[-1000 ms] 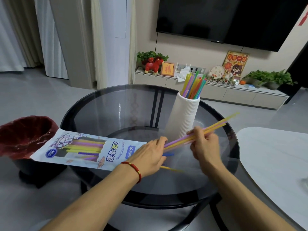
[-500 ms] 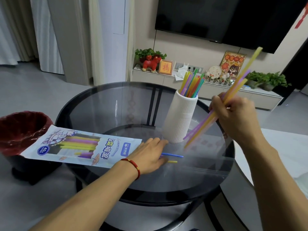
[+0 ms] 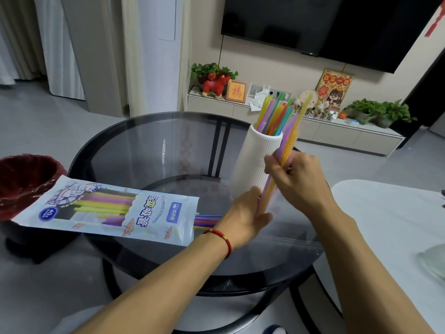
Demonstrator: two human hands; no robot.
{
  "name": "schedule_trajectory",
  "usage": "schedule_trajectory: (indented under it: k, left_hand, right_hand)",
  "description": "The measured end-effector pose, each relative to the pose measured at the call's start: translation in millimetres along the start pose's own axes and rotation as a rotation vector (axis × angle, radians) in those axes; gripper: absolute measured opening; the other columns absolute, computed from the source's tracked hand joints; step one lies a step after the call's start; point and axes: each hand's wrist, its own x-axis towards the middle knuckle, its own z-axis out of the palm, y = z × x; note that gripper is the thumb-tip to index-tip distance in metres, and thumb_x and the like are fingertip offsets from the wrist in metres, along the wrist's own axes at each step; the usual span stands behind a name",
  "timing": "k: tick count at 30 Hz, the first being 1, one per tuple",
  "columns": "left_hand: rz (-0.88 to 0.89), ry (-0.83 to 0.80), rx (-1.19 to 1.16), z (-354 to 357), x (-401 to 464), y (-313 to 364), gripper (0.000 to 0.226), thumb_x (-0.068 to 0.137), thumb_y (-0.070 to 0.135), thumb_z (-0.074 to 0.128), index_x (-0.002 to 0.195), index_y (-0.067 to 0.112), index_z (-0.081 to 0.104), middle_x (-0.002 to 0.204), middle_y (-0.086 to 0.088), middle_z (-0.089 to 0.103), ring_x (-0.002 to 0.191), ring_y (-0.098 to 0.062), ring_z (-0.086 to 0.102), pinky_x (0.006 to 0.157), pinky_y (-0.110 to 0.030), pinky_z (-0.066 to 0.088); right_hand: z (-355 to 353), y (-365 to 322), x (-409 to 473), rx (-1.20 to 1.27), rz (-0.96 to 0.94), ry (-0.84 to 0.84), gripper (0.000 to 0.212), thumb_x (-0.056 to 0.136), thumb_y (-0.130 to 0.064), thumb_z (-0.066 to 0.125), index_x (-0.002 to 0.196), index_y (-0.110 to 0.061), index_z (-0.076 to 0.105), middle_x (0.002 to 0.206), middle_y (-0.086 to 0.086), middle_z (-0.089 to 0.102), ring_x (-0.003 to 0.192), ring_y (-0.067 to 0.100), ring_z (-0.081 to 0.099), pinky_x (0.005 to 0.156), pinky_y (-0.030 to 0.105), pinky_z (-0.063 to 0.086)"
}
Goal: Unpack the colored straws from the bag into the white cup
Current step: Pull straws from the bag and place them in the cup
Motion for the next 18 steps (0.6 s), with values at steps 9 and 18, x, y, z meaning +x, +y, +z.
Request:
schedule_trajectory:
  k: [9,18]
  left_hand:
    - [-0.094,-0.075,-0.068,16.6,10.6,0.3,0.048,0.091,0.065,0.049,0.073,0.022,0.056,0.06,0.008,0.059,0.051,-0.001,0.057,0.06,-0.025,0.046]
    - [-0.112,-0.133,-0.034,8.3,3.3,-1.4,0.021,0.081,0.04,0.078,0.093,0.03,0.064,0.082,0.013,0.064,0.073,0.0,0.062,0.06,-0.012,0.044]
  right_hand:
    - [-6.2,-0.7,-3.1,0.195,0.069,0.066,0.027,0.101,-0.029,0.062,0.087,-0.008,0.073,0.074,-0.008,0.07,0.069,0.003,0.071,0.059,0.014,0.058]
    - [1.4,23.2,-23.0,0.142,0.179,-0.055,0.034,0.102,-0.028,0.061,0.079,-0.002,0.067,0.065,0.014,0.069,0.047,0.024,0.066,0.048,0.041,0.059]
